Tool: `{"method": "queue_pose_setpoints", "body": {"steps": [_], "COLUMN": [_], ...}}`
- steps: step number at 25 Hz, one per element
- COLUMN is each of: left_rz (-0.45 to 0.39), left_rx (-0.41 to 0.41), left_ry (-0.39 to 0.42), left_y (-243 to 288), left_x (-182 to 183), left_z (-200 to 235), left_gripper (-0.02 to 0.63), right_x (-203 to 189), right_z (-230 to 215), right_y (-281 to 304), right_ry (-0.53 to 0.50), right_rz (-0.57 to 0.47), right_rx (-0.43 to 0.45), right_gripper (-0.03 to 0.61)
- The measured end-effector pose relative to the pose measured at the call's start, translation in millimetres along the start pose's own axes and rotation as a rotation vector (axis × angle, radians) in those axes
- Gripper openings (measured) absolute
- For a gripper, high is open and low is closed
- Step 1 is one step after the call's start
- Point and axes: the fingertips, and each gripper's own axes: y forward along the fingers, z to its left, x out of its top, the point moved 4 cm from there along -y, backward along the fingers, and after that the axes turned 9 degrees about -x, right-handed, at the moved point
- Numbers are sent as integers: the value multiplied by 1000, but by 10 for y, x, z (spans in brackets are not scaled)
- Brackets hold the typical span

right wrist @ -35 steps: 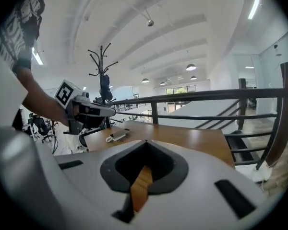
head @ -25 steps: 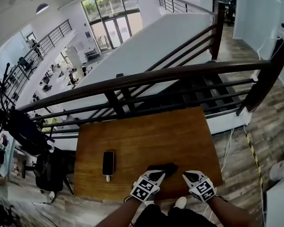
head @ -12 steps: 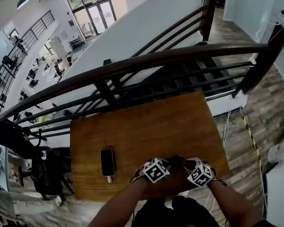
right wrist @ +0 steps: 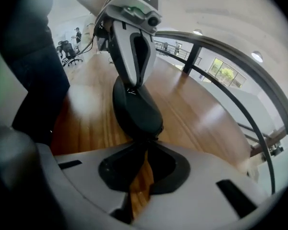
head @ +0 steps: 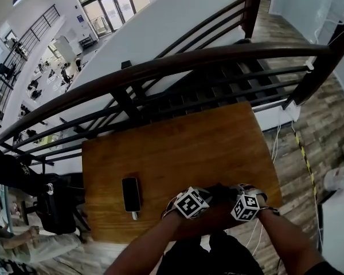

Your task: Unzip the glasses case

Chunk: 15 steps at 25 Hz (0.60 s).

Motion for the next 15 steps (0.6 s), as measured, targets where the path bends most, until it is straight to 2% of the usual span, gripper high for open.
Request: {"method": "queue_pose_setpoints", "body": {"steps": [5, 10, 15], "left_rz": [6, -21, -21], "left_rx": [-7, -16, -23], "left_ry": [-5, -19, -27], "left_y": [-7, -11, -21], "left_x": [14, 20, 20], "left_z": [8, 11, 0], "left_gripper": [5, 5, 5], "right_x": [-15, 30, 106], "right_z": [-28, 198, 332], "right_y": [-10, -52, -78], "right_ry": [49, 104, 295], "right_rz": [6, -4, 13], "right_rx": [24, 44, 5], "right_gripper": [6, 2, 2]}}
